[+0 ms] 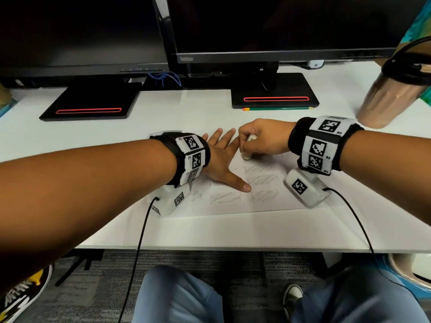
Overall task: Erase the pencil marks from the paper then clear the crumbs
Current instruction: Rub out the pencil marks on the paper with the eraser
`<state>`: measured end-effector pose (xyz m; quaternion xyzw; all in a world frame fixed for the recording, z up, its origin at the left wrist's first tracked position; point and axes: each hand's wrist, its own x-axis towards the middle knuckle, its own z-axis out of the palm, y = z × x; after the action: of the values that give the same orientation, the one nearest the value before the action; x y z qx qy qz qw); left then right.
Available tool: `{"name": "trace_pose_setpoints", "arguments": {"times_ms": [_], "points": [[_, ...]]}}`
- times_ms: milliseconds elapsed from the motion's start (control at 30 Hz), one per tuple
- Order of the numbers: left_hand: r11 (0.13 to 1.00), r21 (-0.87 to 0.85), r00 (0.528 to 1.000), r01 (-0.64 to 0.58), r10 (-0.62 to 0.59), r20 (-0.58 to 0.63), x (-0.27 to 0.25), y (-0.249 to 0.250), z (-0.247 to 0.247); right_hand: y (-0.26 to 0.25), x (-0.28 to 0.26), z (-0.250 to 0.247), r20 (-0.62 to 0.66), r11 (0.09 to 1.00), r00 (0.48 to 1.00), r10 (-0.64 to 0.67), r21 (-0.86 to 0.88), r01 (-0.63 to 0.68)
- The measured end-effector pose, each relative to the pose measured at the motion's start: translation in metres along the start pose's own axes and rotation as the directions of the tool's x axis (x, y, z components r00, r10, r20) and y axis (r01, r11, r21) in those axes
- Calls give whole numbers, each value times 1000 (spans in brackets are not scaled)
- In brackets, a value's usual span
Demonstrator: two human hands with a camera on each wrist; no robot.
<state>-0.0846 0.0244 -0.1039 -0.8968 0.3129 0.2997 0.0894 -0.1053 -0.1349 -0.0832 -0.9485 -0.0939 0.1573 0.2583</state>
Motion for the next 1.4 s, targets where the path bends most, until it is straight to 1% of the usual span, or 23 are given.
{"name": "trace_pose_setpoints", "arguments": {"times_ms": [100, 167, 267, 367, 433, 500, 600, 633, 733, 767, 867, 900, 1033, 1167, 1300, 1400], "points": [[1000, 4, 1000, 0, 0, 7, -1, 1, 0, -1, -1, 2, 42, 999, 999, -30, -10, 30], [1000, 8, 1000, 0, 0, 8, -1, 2, 1, -1, -1, 1, 61, 1000, 998, -27, -7, 27], [1000, 7, 1000, 1, -1, 7, 0, 1, 1, -1, -1, 0, 54, 1000, 999, -11, -1, 11], [1000, 9, 1000, 1, -1, 4, -1, 3, 1, -4, -2, 2, 24, 999, 999, -38, -19, 39], [1000, 7, 1000, -1, 1, 8, -2, 4, 0, -5, -3, 4, 50, 998, 997, -63, -17, 64], [1000, 8, 1000, -7, 7, 7, -3, 4, 1, -3, -3, 2, 70, 998, 996, -53, -23, 55], [1000, 6, 1000, -4, 4, -1, -2, 3, 2, 3, -1, -4, 6, 997, 1000, -29, -73, 29], [1000, 7, 1000, -4, 4, 1, -2, 3, 2, 3, -2, -4, 11, 996, 999, -33, -79, 34], [1000, 13, 1000, -14, 14, 27, -3, 3, 2, -3, -5, 1, 119, 993, 988, -94, -62, 102], [1000, 15, 999, -17, 16, 32, -3, 4, 2, -3, -5, 0, 127, 993, 988, -92, -65, 101], [1000, 20, 1000, -17, 17, 26, -3, 4, 3, 3, -2, -7, 61, 995, 997, -56, -79, 60], [1000, 20, 999, -19, 18, 27, -3, 4, 3, 4, -1, -7, 57, 995, 997, -50, -80, 55], [999, 27, 998, -28, 27, 49, -4, 4, 4, 1, -6, -1, 143, 992, 984, -104, -60, 114], [999, 22, 999, -23, 23, 37, -4, 4, 4, 3, -5, -5, 80, 995, 995, -59, -80, 66], [1000, 14, 999, -24, 24, 31, -5, 4, 5, 6, -6, -2, 101, 995, 992, -75, -50, 81], [1000, 5, 1000, -21, 21, 9, -3, 3, 5, 11, -4, -4, 59, 1000, 998, -24, -14, 25]]}}
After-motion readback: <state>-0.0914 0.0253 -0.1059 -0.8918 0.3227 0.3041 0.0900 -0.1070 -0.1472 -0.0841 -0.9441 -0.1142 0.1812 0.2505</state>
